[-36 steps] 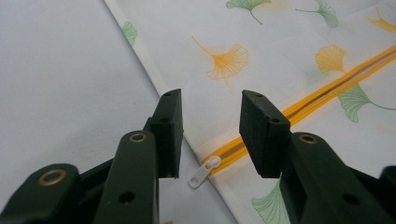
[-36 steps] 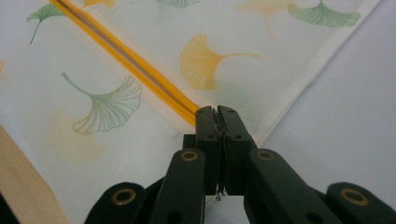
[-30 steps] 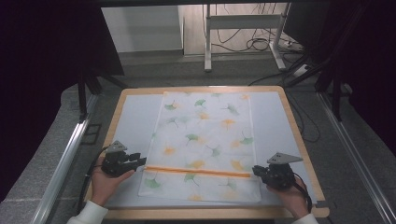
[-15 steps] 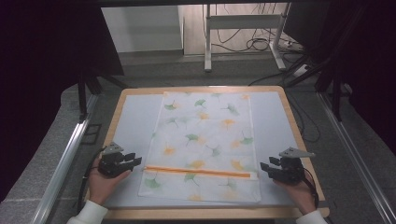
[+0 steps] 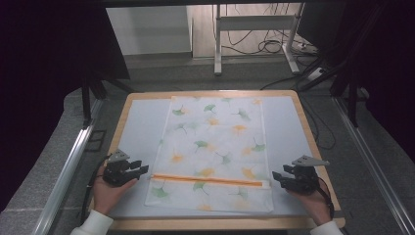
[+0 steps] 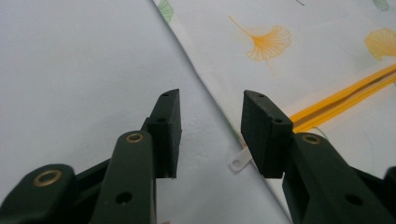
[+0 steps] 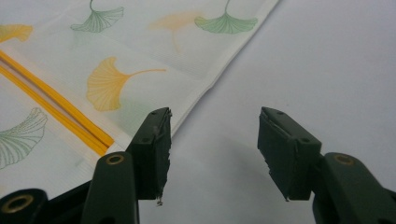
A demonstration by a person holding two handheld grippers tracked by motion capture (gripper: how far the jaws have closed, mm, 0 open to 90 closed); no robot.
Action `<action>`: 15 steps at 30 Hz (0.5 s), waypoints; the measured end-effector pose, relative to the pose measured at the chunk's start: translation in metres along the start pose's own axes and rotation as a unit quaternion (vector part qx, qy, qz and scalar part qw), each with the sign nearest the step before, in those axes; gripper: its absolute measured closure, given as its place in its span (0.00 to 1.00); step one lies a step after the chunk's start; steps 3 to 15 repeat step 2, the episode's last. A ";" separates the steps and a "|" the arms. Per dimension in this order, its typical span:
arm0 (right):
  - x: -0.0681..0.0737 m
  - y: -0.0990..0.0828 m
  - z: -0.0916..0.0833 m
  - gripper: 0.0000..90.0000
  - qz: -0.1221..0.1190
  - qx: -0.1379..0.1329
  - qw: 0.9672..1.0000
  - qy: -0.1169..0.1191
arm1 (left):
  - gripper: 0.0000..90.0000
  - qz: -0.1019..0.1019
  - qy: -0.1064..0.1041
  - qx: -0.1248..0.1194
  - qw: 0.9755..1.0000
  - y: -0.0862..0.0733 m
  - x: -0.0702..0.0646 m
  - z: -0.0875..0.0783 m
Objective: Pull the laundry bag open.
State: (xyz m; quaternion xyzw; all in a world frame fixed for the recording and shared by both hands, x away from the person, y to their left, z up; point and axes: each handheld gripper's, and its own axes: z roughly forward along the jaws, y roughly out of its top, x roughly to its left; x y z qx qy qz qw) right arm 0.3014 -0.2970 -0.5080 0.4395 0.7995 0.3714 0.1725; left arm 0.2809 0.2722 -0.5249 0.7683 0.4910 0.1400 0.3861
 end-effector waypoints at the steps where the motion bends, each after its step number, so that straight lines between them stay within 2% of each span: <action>1: 0.000 0.000 0.000 0.48 -0.002 0.000 1.000 0.000 | 0.62 -0.003 0.000 0.000 1.000 0.000 0.001 0.000; 15: 0.001 0.000 0.000 0.47 -0.002 -0.001 1.000 0.000 | 0.62 -0.006 0.000 -0.001 1.000 0.000 0.002 0.001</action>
